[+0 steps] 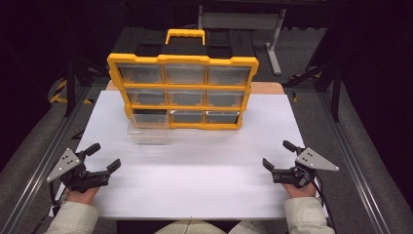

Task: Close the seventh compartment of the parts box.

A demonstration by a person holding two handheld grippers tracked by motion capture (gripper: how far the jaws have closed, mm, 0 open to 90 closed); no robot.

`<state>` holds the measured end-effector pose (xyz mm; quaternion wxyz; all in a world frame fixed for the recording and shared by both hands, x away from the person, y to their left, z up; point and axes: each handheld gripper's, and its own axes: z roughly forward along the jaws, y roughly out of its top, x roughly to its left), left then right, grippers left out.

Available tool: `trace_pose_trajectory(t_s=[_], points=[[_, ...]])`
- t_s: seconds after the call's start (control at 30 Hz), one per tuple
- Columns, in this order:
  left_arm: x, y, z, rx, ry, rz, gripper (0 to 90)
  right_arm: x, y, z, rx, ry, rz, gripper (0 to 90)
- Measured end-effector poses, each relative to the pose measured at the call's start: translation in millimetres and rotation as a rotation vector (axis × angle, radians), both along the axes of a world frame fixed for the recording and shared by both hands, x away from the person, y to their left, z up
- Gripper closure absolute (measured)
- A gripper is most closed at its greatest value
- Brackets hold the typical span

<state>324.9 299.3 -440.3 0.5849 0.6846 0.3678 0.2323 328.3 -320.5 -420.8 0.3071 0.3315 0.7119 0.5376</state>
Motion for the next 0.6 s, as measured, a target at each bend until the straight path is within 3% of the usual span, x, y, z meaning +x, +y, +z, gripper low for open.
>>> trace_pose_trajectory(t_s=[0.27, 0.5, 0.6], points=[[1.7, -4.0, 0.7, 0.03, -0.008, -0.008, 3.9, 0.9, 2.8, -1.6, -0.014, 0.007, 0.011, 1.9], [0.1, -0.4, 7.9, 0.0, -0.001, 0.001, 3.9, 1.2, 3.1, -2.4, -0.015, 0.012, 0.011, 1.8], [-3.6, 0.1, 15.3, -0.019, -0.027, -0.002, 3.8, 1.1, 3.1, -2.6, -0.017, 0.013, 0.01, 1.7]])
